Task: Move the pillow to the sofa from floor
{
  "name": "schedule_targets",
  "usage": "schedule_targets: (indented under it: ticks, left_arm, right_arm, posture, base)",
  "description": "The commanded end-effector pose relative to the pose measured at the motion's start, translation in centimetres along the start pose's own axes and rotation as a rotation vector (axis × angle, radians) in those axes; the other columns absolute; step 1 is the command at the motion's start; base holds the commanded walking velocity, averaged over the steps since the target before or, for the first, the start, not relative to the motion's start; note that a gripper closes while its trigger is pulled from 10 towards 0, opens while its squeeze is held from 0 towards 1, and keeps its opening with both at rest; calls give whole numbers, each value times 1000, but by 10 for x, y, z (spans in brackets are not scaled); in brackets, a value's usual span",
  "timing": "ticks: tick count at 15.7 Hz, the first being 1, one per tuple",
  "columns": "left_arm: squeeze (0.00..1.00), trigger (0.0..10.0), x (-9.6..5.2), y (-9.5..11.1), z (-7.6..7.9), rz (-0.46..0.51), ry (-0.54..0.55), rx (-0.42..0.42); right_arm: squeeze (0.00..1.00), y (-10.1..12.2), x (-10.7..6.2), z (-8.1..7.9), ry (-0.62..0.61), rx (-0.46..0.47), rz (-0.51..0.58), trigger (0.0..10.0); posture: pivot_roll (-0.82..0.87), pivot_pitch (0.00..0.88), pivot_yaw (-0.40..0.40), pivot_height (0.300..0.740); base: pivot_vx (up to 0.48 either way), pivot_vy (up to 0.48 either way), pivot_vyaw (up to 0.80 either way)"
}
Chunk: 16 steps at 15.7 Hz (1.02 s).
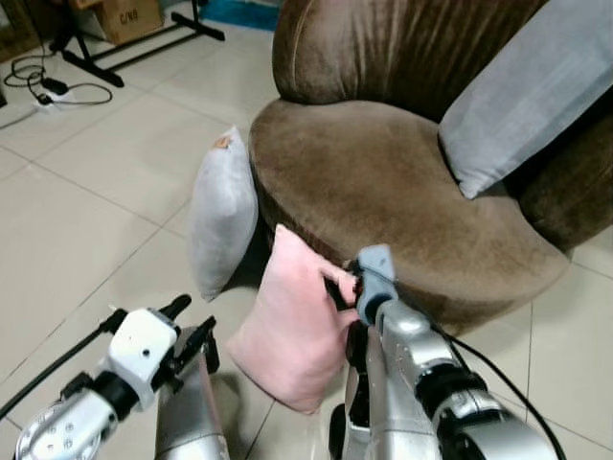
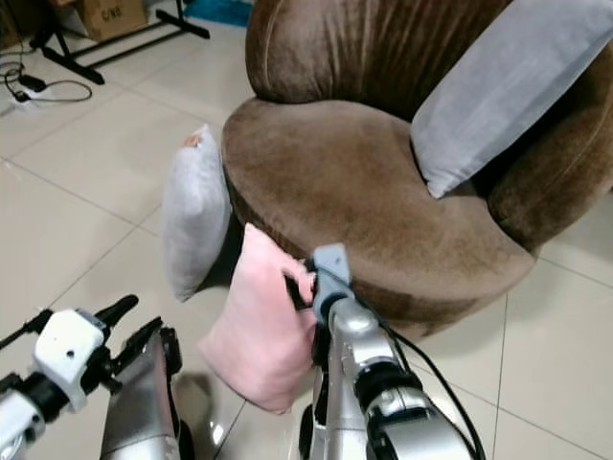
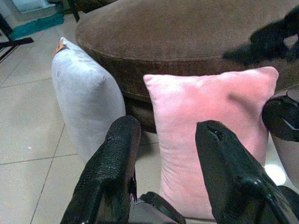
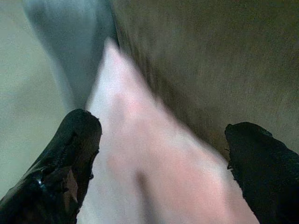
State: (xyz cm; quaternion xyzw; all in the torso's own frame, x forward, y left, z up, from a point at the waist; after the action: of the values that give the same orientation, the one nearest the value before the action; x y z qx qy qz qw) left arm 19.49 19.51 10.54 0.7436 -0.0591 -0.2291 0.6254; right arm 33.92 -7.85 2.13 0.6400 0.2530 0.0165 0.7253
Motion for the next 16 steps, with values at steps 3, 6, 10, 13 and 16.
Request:
schedule_targets:
  ticks: [3, 6, 10, 13, 16]
  left_arm:
    - [0, 10000, 1, -1, 5, -2, -1, -10]
    - [0, 10000, 0, 0, 6, -7, 0, -13]
    - [0, 10000, -2, 0, 3, -13, 9, -2]
    - [0, 10000, -4, -1, 2, -17, 17, -1]
    - [0, 10000, -4, 0, 2, -18, 23, 2]
  right_arm:
    - [0, -1, -4, 6, -15, 17, 25, 10000]
    - [0, -1, -4, 7, -24, 18, 22, 10000]
    - [0, 0, -1, 1, -5, -16, 22, 10000]
    - [1000, 7, 2, 2, -14, -21, 37, 10000]
    - [0, -6, 4, 18, -135, -148, -121, 10000]
  posture:
    - [56, 129, -109, 430]
    - [59, 121, -103, 395]
    - [74, 119, -112, 375]
    - [76, 118, -117, 375]
    - [91, 118, -124, 375]
  base:
    - [0, 0, 0]
    - [0, 0, 0]
    - [0, 0, 0]
    - [0, 0, 0]
    - [0, 0, 0]
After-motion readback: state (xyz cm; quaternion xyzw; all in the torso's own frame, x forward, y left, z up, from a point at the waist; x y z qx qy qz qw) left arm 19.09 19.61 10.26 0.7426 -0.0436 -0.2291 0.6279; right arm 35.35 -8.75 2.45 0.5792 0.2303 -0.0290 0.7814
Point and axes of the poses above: a point about 5 cm out from each wrist's last joint towards the gripper, its own x axis pointing out of the wrist towards the gripper, its own y axis along the axis of the wrist's last joint, z = x × y, the point moved 3 cm from there along x, pointing out of the wrist towards the gripper, and after that the axes turned 12 degrees about -x, right-handed, at the moved point
